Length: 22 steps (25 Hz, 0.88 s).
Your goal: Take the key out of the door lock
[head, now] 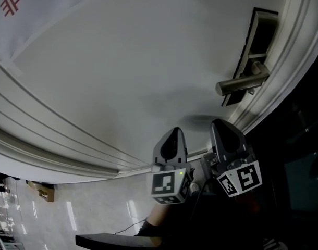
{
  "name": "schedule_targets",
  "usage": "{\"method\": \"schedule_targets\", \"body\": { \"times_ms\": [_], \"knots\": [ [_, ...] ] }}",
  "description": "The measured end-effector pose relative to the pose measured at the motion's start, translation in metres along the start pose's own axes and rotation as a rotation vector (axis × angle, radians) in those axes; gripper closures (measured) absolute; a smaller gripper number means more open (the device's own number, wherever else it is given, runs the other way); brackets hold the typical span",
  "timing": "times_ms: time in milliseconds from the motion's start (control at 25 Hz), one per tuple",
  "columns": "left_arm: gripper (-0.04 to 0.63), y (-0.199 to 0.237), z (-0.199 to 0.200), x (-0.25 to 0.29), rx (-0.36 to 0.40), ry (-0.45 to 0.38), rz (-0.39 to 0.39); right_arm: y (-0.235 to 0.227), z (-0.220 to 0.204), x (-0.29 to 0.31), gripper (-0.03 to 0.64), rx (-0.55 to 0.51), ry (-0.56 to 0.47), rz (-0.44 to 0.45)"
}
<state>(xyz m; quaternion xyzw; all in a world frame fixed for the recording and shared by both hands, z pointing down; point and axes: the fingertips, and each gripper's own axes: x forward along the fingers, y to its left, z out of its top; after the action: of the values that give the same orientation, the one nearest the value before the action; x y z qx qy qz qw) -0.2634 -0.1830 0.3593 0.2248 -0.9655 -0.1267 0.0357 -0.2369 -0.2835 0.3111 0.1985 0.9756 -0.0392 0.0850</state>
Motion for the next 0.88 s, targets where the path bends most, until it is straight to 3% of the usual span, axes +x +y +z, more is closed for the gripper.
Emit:
{"method": "schedule_targets", "body": {
  "times_ms": [240, 400, 600, 880],
  "knots": [
    [0.595, -0.016, -0.003, 0.008, -0.032, 0.023, -0.014, -0.034, 0.038, -0.017, 0.576, -0.299, -0.033, -0.051],
    [0.595, -0.025, -0.006, 0.012, -0.028, 0.025, -0.038, -0.062, 0.054, -0.016, 0.494, -0.432, -0.001, -0.040],
    [0.595, -0.026, -0.003, 0.013, -0.026, 0.017, -0.030, -0.084, 0.064, -0.004, 0.490, -0.793, 0.070, -0.059],
    [0.595, -0.023, -0.001, 0.009, -0.008, 0.007, 0.002, -0.091, 0.058, 0.014, 0.494, -0.985, 0.117, -0.064]
  ]
}}
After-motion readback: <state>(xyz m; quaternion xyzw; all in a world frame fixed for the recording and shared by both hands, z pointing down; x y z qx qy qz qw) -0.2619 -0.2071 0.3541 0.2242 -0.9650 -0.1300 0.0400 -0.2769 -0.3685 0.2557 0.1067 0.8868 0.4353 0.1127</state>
